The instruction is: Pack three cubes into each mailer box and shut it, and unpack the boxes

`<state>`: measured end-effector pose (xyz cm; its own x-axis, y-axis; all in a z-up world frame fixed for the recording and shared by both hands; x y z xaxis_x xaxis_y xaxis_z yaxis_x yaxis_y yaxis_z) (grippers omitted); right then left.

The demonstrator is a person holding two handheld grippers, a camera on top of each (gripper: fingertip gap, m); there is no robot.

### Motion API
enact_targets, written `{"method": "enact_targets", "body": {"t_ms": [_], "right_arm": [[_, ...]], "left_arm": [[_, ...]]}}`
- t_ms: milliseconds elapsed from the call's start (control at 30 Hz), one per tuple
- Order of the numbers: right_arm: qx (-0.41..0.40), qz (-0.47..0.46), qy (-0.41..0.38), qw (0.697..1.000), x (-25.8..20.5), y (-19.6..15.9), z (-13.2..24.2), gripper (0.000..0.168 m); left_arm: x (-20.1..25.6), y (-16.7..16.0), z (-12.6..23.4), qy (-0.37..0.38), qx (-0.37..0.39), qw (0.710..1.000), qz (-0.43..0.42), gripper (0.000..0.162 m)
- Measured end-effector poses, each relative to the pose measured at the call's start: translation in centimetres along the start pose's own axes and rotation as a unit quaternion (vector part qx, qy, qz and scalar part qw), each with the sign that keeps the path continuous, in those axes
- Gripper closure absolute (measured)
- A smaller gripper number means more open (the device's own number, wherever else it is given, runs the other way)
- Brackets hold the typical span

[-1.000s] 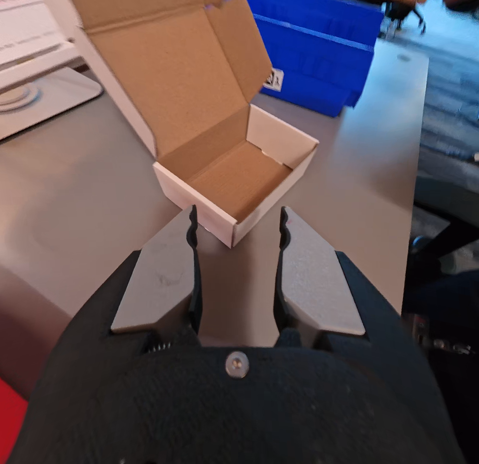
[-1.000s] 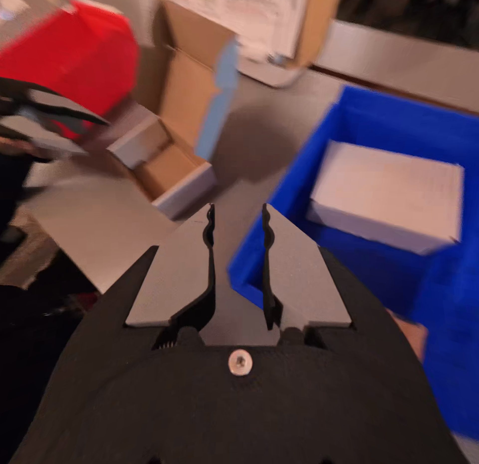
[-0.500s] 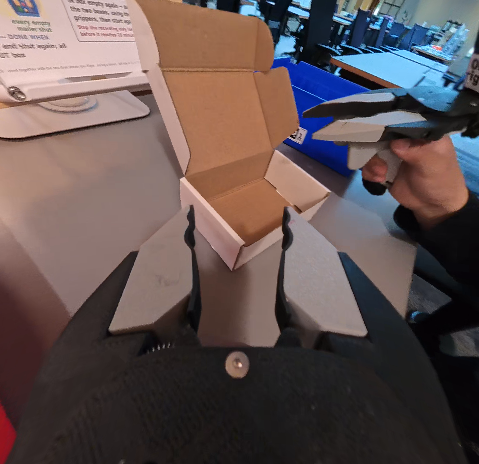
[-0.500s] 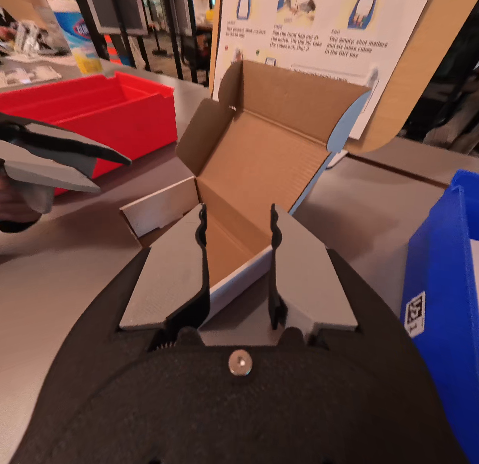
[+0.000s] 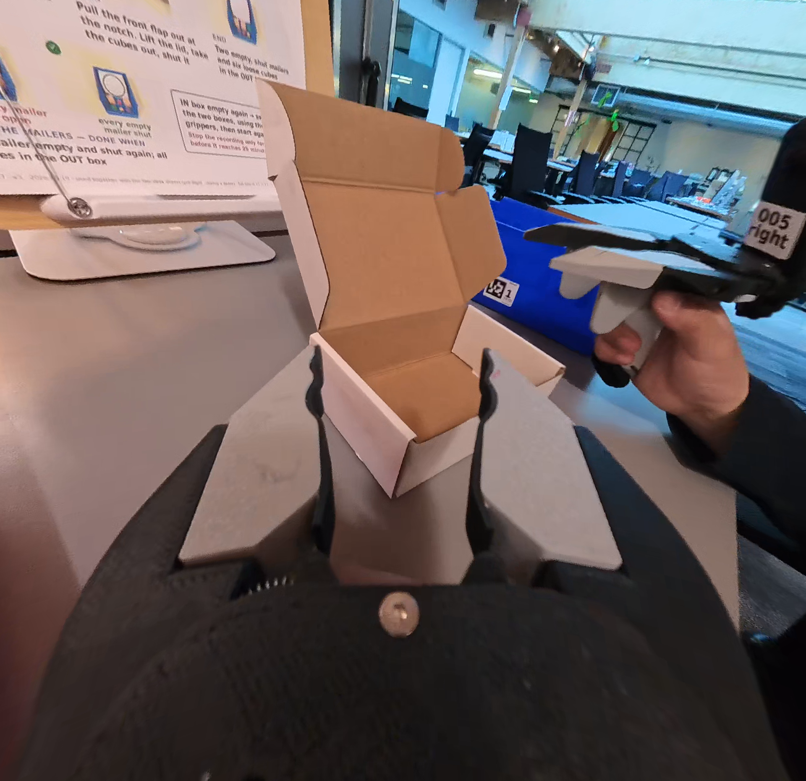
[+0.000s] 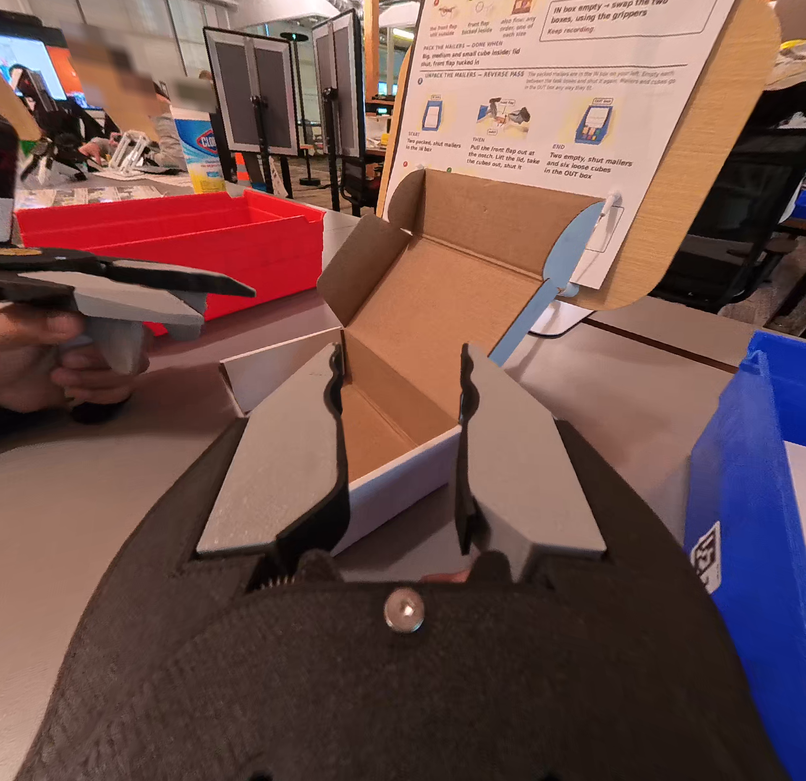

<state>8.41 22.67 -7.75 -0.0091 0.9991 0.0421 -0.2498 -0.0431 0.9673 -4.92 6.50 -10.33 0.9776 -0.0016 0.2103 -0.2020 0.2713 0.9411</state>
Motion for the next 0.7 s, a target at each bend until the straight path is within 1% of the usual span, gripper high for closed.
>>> {"method": "enact_targets", "body": {"t_ms": [100, 267, 533, 700], "right_arm": [[-0.010, 0.013, 0.001, 1.000, -0.4, -0.3, -0.3, 0.112], [-0.017, 0.024, -0.017, 0.999, -0.4, -0.8, -0.6, 0.110], [-0.021, -0.017, -0.003, 1.000, 0.2, -1.5, -0.8, 0.109], [-0.014, -0.031, -0.003, 0.999, 0.6, -1.4, -0.7, 0.108]], "left_arm": [[-0.1, 0.1, 0.4, 0.000, 0.016, 1.000, 0.003, 0.092], [-0.4, 0.3, 0.8, -0.009, 0.035, 0.999, 0.021, 0.092], [0.5, 0.3, 0.9, 0.002, 0.039, 0.999, -0.021, 0.093], [0.4, 0.3, 0.8, 0.012, 0.034, 0.999, -0.020, 0.095]]}}
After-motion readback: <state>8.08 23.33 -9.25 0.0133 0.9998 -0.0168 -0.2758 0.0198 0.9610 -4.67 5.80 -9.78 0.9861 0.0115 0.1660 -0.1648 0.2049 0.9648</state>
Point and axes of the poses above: each gripper's, where its closed fingertips meet, z back along the fingers, y out of its top, x = y × z across the jaws, the point moved 5 cm from there along z, back along the fingers, and after that the axes turned 11 degrees about -x, right-handed, at the moved point
